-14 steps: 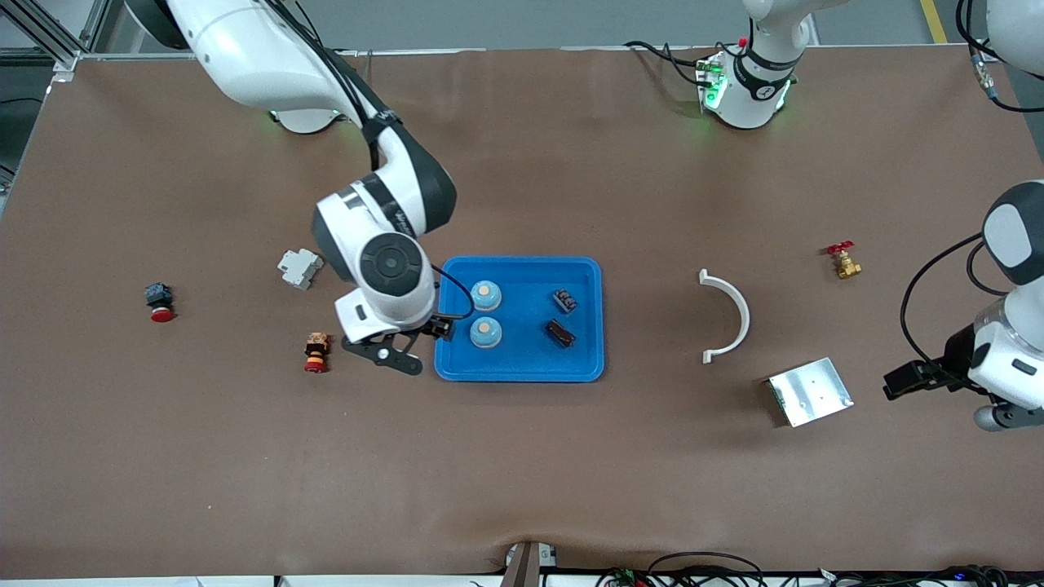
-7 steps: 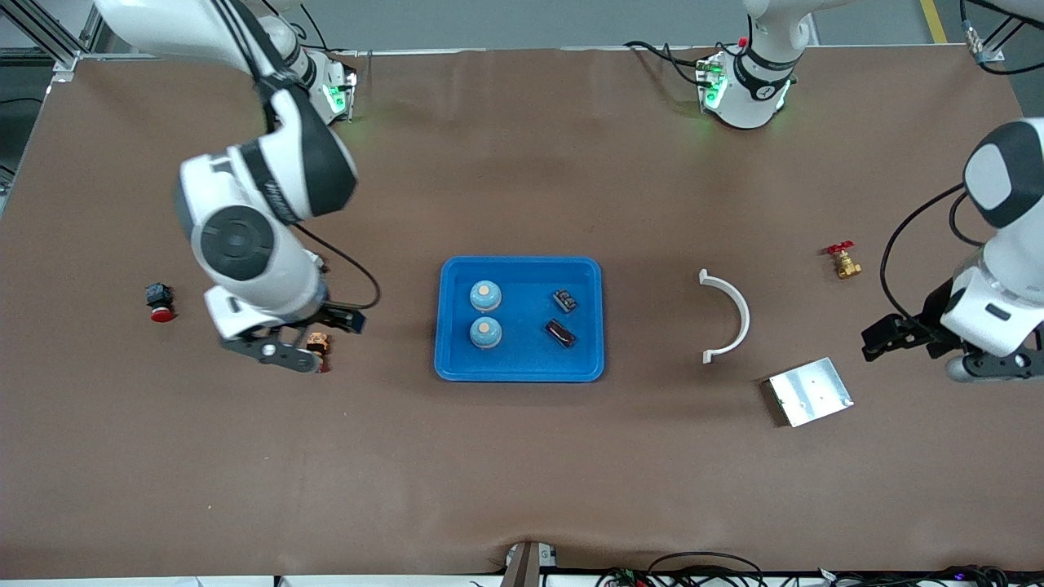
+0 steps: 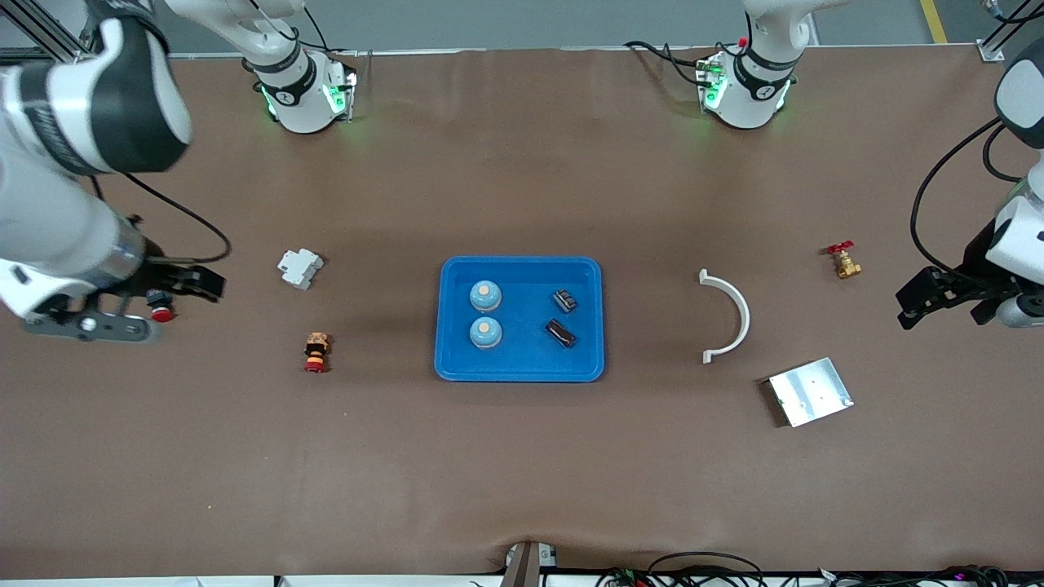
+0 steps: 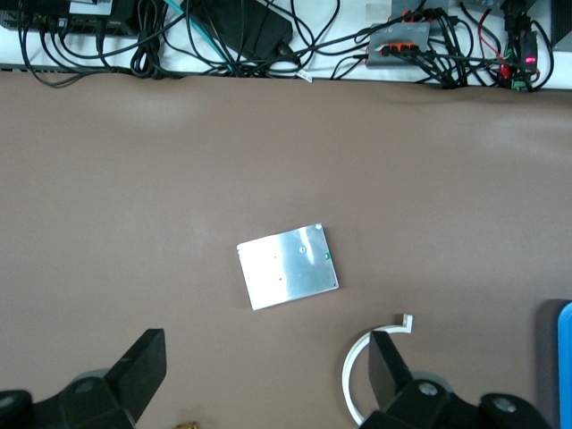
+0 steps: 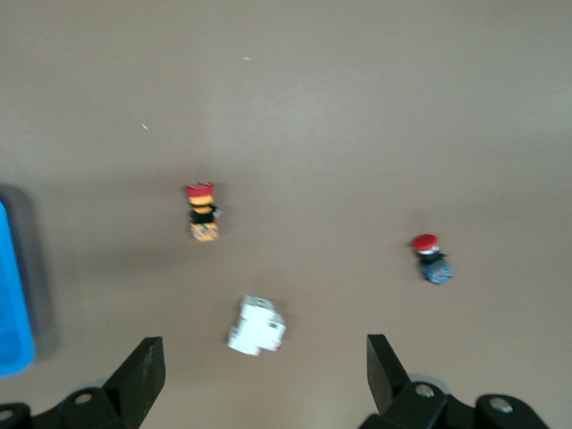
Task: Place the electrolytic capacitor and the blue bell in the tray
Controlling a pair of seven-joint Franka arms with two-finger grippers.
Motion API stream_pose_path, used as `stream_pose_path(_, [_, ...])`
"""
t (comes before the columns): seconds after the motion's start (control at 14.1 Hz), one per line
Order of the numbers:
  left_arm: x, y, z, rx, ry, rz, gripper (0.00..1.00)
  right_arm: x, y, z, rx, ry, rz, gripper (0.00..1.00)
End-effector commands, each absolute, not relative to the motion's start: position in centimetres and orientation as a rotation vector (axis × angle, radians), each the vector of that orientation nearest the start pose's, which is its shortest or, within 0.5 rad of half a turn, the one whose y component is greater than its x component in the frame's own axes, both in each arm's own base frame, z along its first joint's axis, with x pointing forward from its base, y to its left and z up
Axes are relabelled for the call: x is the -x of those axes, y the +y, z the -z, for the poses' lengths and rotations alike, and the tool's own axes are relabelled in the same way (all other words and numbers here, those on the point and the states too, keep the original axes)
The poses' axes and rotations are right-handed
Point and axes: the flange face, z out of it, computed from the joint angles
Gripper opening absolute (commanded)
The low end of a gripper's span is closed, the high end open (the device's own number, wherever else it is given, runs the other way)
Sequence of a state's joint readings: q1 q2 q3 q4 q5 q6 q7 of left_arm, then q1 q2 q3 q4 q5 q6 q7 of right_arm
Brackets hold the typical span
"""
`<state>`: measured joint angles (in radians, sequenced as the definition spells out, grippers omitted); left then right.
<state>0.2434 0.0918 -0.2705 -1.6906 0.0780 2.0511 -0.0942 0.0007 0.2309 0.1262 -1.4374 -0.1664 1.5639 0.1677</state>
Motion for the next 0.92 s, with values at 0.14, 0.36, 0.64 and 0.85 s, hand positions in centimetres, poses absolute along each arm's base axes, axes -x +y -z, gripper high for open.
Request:
stream_pose_path(0.14, [-59.3,-0.6,-57.5,3.095,-0.071,0.301,1.00,-59.7,-0.1,-58.4,3.197,-0.050,-0.096,1.00])
stream_pose_path(0.36, [-57.9,-0.8,-58.6,3.091,-0.076,0.237,1.00,-58.9,-4.1,-60.7,3.071,-0.059,0.007,1.00])
stream_pose_path(0.64, [-56.8,-0.5,-59.9,3.130,-0.117,0.225,1.00,-57.8,-6.2,-62.7,3.079,-0.096,0.067,1.00])
stream_pose_path(0.85, [-55.2,0.5,-62.1,3.148,-0.168,0.245,1.00,-56.3,-5.6,-64.8,3.096,-0.106,0.103,1.00])
